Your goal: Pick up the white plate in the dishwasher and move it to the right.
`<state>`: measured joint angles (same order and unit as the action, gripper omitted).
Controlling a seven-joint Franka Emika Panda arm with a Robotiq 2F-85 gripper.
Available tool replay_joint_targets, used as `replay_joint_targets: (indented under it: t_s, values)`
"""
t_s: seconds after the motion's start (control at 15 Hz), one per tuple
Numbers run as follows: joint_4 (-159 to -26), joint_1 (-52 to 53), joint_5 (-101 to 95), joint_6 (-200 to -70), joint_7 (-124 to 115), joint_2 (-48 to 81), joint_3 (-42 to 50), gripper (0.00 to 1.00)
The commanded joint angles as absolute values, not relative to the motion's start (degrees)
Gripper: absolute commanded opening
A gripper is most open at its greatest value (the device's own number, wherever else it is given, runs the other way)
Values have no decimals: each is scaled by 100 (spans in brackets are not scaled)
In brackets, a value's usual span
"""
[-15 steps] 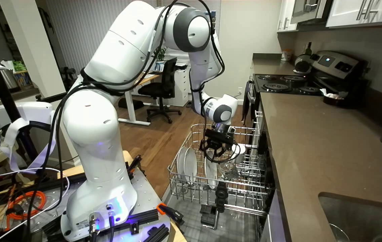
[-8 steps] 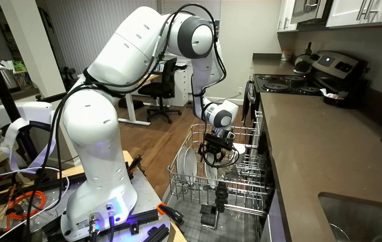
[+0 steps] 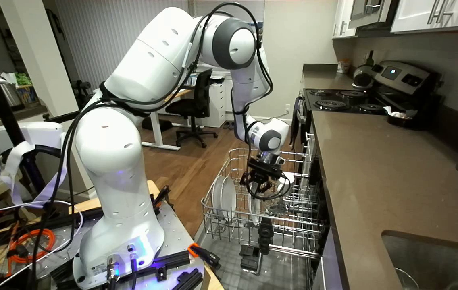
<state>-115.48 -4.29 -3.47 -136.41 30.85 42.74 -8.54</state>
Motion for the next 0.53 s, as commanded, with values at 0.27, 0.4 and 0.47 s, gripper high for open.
replay_joint_targets:
  t_s: [0.27, 0.4, 0.47]
  values:
    - [-11658, -395, -352, -13543, 2816, 3995, -890, 8]
    - [-11689, -386, -356, -13504, 2783, 3887, -886, 6]
    - [-11697, -379, -354, -13473, 2782, 3841, -894, 7]
